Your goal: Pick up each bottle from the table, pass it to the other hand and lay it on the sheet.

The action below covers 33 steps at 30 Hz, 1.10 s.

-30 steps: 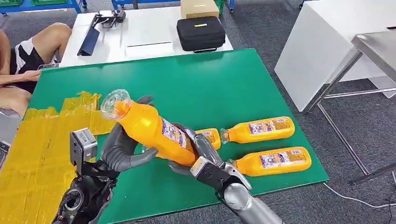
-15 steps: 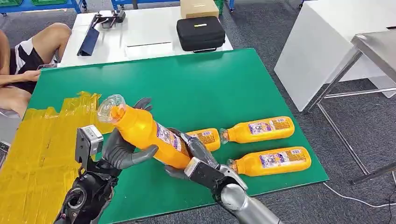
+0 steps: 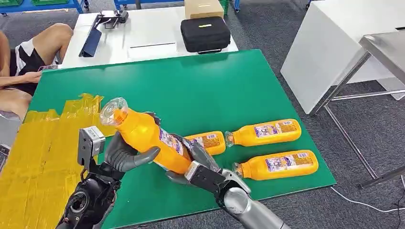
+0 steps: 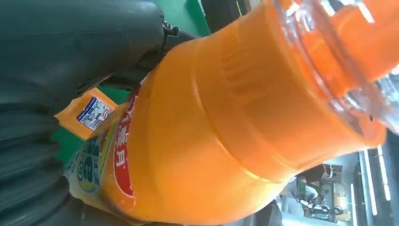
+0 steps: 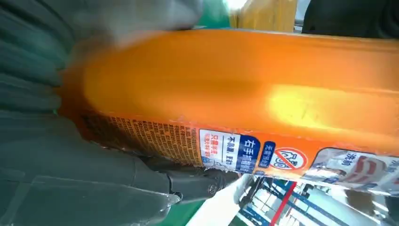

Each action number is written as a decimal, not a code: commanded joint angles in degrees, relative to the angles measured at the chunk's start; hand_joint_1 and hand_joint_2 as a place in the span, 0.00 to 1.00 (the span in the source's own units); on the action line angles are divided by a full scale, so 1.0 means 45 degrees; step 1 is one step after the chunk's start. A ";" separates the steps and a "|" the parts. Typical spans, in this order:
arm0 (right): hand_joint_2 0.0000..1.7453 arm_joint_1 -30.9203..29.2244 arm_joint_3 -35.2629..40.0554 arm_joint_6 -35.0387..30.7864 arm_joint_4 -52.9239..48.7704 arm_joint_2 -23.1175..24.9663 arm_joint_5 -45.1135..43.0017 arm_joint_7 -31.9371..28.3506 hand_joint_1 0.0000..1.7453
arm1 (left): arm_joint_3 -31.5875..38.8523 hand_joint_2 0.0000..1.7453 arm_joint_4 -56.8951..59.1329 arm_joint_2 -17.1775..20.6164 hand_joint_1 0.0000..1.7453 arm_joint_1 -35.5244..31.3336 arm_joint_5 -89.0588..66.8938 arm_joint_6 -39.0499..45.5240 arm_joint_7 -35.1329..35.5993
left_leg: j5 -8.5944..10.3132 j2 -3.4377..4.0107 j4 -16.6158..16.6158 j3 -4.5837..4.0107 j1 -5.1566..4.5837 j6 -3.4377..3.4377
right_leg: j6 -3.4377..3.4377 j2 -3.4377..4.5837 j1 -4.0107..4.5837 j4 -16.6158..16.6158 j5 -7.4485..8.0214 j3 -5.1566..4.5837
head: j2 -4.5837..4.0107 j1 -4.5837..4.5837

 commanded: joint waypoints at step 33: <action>1.00 0.1375 -0.2211 -0.4117 -0.5764 -0.0932 0.2228 -0.0098 0.00 | 0.3130 1.00 0.0892 0.2330 1.00 -0.0970 -2.1851 0.6761 0.1206 | -0.0015 -0.0017 -0.0004 0.0050 0.0022 -0.0035 | -0.0044 0.0034 0.0015 -0.0017 -0.0021 0.0054 | 0.0000 0.0005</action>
